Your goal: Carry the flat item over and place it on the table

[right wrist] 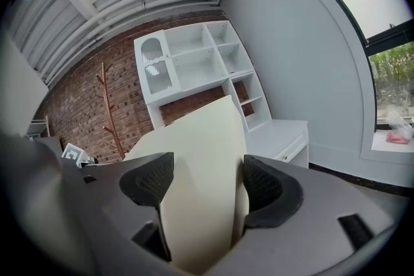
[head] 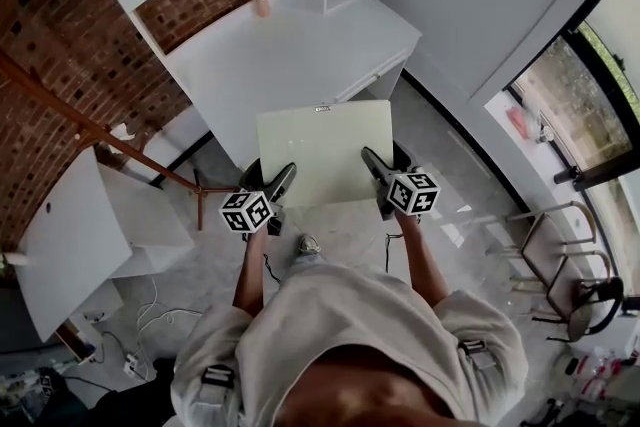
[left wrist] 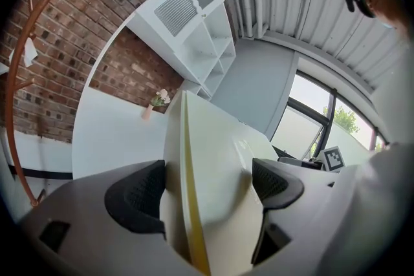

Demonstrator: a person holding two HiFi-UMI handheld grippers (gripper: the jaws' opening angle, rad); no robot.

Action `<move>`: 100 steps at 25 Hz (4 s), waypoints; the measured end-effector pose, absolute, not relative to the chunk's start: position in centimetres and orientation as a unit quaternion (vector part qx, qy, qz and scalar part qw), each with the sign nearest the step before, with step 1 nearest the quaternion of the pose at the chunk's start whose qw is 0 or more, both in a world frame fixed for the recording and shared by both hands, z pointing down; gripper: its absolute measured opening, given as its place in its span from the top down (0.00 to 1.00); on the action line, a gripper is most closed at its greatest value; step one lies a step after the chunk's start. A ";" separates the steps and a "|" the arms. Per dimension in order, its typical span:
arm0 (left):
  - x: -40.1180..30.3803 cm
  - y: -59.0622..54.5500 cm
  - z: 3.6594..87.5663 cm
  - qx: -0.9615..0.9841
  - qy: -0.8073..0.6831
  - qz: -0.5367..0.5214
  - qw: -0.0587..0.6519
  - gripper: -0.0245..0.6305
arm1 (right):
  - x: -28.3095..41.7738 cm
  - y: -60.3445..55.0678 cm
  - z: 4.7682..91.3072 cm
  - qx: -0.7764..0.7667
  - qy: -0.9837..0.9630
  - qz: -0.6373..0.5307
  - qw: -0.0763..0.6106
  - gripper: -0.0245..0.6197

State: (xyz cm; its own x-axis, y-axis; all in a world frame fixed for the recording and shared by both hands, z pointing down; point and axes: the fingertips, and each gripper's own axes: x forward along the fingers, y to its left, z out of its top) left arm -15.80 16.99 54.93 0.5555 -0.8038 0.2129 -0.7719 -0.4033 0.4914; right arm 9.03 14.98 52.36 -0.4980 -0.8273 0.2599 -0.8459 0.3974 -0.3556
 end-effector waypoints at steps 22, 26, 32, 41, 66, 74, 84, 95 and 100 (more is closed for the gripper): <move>-21.3 4.8 55.4 0.857 -0.435 -0.022 0.276 0.30 | 3.7 4.9 52.9 0.536 -0.815 0.220 0.009 0.42; -21.6 4.9 56.1 0.855 -0.433 -0.017 0.284 0.30 | 3.3 5.0 53.6 0.538 -0.812 0.227 0.012 0.42; -21.3 4.9 57.3 0.852 -0.431 -0.011 0.297 0.30 | 3.7 5.1 54.7 0.541 -0.807 0.236 0.021 0.42; -20.8 2.1 58.3 0.849 -0.433 -0.010 0.303 0.30 | 4.2 2.2 55.6 0.538 -0.807 0.241 0.024 0.42; -13.8 -21.5 55.8 0.833 -0.472 -0.004 0.288 0.31 | 11.3 -23.2 54.4 0.503 -0.828 0.247 0.008 0.42; -9.4 -28.3 55.0 0.836 -0.469 -0.010 0.284 0.31 | 15.7 -30.0 53.9 0.503 -0.829 0.243 0.004 0.42; -7.9 -33.4 55.7 0.829 -0.482 -0.001 0.286 0.31 | 17.1 -35.6 54.8 0.493 -0.832 0.254 0.005 0.42; -8.1 -34.4 55.9 0.824 -0.487 0.007 0.289 0.31 | 17.0 -36.8 55.5 0.487 -0.832 0.265 0.001 0.42; -8.9 -34.2 56.0 0.825 -0.484 0.009 0.290 0.31 | 16.2 -36.5 55.6 0.489 -0.831 0.267 0.004 0.42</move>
State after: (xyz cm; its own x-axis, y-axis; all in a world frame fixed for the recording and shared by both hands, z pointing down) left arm -8.94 -34.17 55.99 0.5309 -0.7944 0.2952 -0.8043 -0.3626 0.4707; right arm 16.18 -36.47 55.65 -0.5218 -0.8101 0.2673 -0.8144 0.3797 -0.4388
